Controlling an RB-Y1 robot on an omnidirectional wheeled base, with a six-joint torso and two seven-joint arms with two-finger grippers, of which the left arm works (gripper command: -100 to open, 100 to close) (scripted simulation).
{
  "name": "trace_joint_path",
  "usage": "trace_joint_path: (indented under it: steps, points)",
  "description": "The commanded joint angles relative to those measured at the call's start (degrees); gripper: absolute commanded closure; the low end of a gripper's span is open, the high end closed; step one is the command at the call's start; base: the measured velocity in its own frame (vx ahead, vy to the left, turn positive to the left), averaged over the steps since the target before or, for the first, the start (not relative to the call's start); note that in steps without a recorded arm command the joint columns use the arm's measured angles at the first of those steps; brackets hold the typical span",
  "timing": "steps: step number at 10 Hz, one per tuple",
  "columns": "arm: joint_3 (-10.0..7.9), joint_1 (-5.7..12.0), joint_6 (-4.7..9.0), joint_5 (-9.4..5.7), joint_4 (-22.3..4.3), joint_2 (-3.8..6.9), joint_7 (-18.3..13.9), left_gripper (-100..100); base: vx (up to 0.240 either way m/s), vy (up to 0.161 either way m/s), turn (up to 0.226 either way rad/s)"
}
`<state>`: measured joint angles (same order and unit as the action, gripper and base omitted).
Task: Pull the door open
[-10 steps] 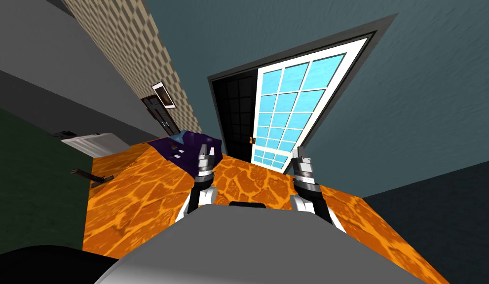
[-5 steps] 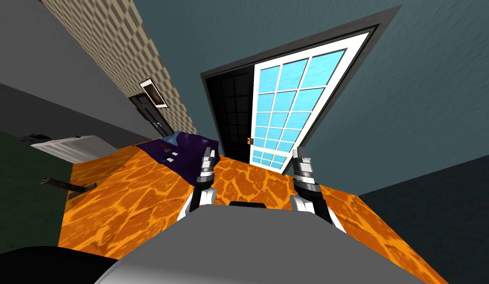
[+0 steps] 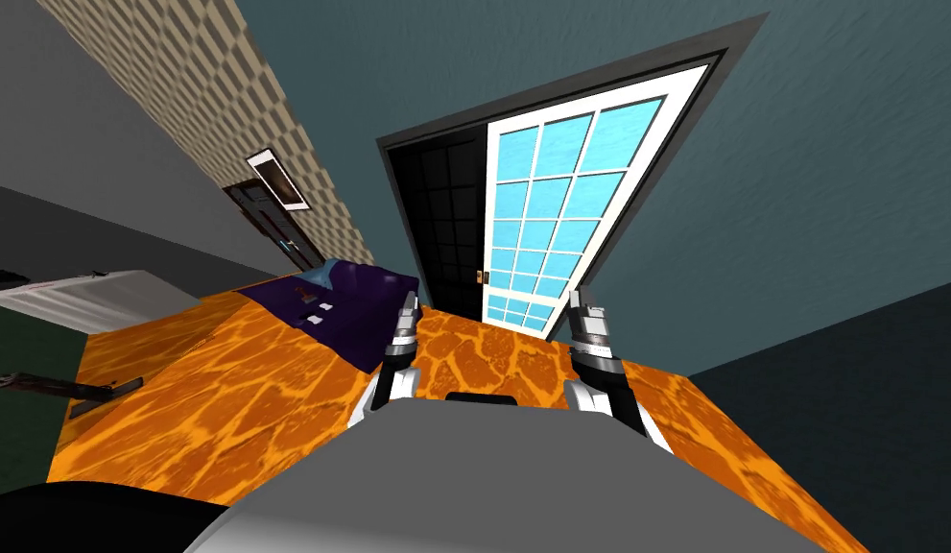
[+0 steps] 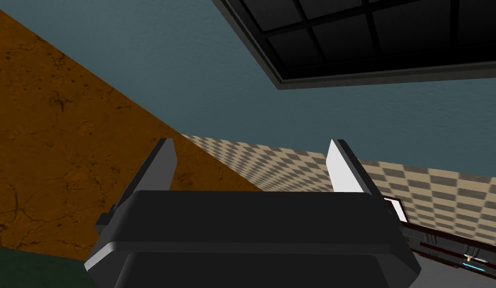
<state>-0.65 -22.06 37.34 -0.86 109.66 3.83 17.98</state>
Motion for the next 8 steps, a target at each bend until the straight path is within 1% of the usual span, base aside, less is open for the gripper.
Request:
trace_joint_path:
  steps: [1, 8]
  points:
    - [-0.53, 0.26, 0.46, 0.44, -1.9, 0.30, 2.0, -100, 0.096, -0.013, -0.090]
    - [-2.89, 2.33, 2.00, 2.64, -11.5, 1.13, 11.0, -100, 0.100, -0.013, -0.088]
